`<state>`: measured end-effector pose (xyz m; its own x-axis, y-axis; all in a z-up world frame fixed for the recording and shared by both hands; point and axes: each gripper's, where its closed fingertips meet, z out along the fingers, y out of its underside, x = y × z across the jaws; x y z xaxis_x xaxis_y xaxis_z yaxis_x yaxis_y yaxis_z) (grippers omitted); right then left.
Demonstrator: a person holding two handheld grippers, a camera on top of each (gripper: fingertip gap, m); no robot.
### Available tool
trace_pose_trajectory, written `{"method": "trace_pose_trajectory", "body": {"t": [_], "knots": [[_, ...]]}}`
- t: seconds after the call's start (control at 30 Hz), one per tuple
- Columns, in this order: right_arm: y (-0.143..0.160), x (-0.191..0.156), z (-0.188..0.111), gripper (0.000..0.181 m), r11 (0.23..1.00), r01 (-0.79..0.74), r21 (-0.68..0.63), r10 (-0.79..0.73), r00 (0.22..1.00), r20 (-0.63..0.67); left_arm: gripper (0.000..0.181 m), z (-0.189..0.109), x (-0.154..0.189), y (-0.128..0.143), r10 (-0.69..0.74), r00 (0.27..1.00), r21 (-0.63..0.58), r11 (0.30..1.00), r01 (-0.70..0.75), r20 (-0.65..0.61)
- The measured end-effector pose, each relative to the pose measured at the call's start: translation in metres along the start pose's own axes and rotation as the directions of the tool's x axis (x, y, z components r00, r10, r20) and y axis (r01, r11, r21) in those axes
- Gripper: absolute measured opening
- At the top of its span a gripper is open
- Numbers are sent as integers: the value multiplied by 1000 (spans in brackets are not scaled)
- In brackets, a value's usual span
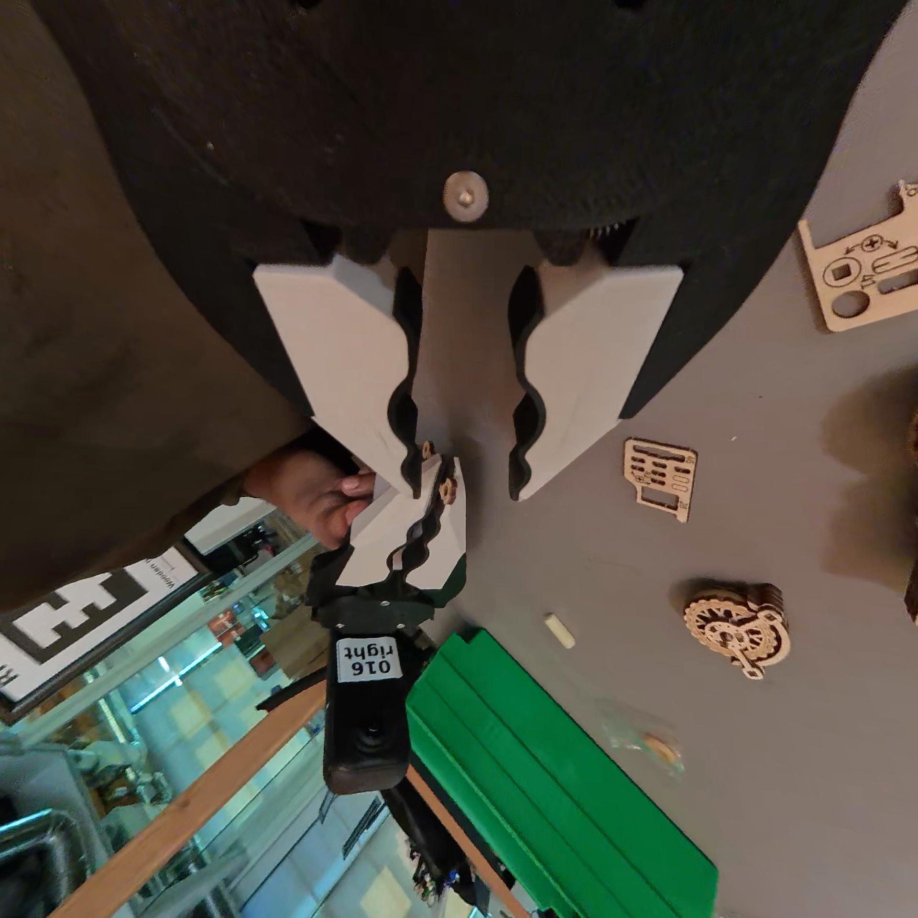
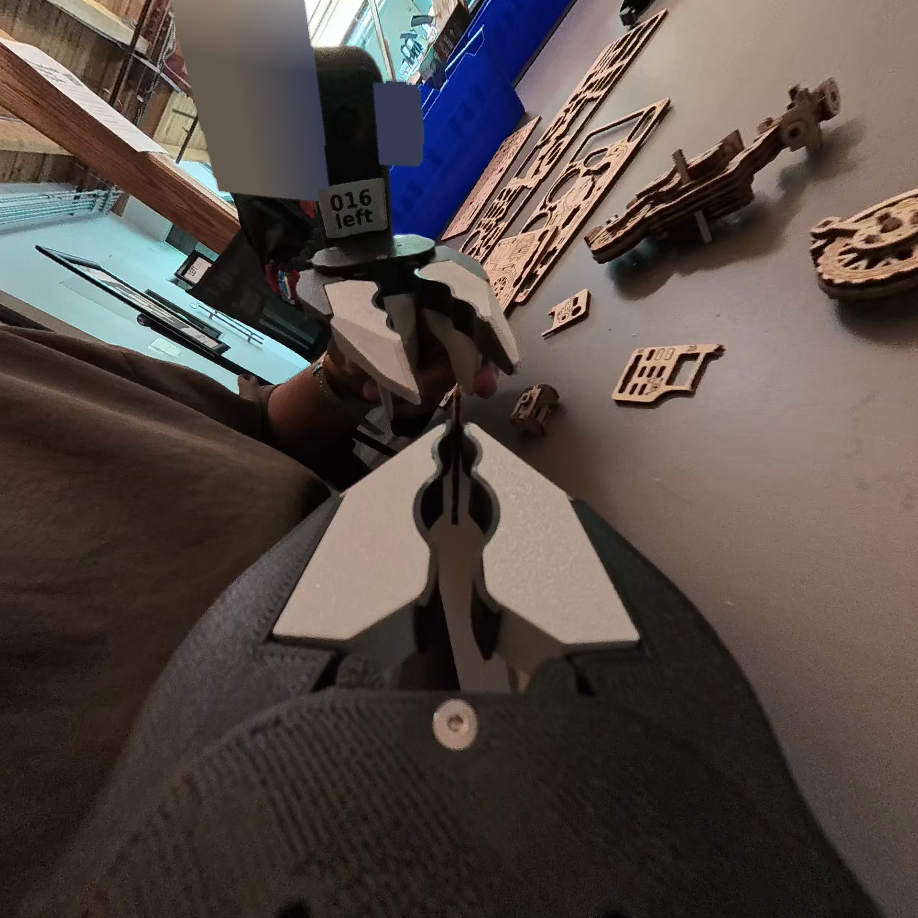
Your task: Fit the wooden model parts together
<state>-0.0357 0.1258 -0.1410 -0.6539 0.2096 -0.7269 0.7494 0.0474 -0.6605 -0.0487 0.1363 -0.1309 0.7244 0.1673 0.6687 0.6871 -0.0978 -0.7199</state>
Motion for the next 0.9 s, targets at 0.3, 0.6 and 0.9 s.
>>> {"method": "trace_pose_trajectory", "body": {"t": [0.3,0.6,0.9], "knots": [[6,-1,4,0,999,23,-33,-23,1000,-2,35,-6,0,-2,-52,998,18,998,53,-42],[8,1,4,0,998,29,-48,-30,1000,-10,25,-3,4,3,-75,994,-1,997,75,-83],[4,1,3,0,1000,-5,-22,5,1000,4,1,-6,-3,0,-49,998,19,999,50,-32]]}}
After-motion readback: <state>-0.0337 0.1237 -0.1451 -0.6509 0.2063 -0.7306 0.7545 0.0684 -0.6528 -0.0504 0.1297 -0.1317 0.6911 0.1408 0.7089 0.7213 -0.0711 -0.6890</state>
